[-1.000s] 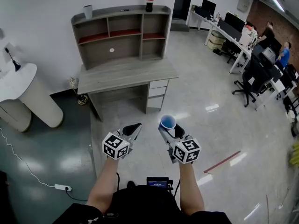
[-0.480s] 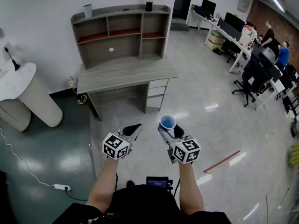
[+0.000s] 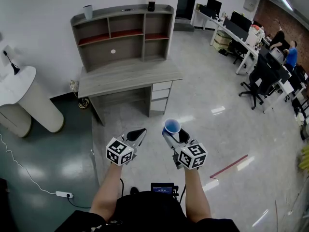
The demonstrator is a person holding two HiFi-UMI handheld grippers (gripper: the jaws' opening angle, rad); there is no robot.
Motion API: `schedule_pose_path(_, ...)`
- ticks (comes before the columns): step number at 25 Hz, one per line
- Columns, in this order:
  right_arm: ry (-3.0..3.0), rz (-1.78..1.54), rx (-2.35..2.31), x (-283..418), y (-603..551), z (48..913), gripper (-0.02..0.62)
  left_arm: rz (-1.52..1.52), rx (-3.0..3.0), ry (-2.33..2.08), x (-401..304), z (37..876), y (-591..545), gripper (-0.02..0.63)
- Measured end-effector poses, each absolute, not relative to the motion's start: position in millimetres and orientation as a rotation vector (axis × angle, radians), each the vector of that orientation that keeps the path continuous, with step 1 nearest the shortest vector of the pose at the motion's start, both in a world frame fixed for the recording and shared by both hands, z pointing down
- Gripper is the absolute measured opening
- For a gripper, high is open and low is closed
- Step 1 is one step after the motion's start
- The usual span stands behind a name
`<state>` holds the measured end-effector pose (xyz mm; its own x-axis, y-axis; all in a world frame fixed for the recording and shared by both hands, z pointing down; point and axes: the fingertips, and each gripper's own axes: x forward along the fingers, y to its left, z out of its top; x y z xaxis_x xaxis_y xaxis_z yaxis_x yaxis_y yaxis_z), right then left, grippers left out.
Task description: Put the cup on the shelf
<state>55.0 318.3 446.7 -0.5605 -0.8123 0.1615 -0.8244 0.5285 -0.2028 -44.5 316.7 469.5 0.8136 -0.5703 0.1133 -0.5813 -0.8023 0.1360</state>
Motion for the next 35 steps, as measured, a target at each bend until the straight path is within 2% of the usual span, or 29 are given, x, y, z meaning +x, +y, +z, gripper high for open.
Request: schedule_pose_path(35,-2.767,0.474,1.362,115.6,314.7,466.3,0.265,0.160,2.768,-1.011,7.5,490.8,318.7,0.002)
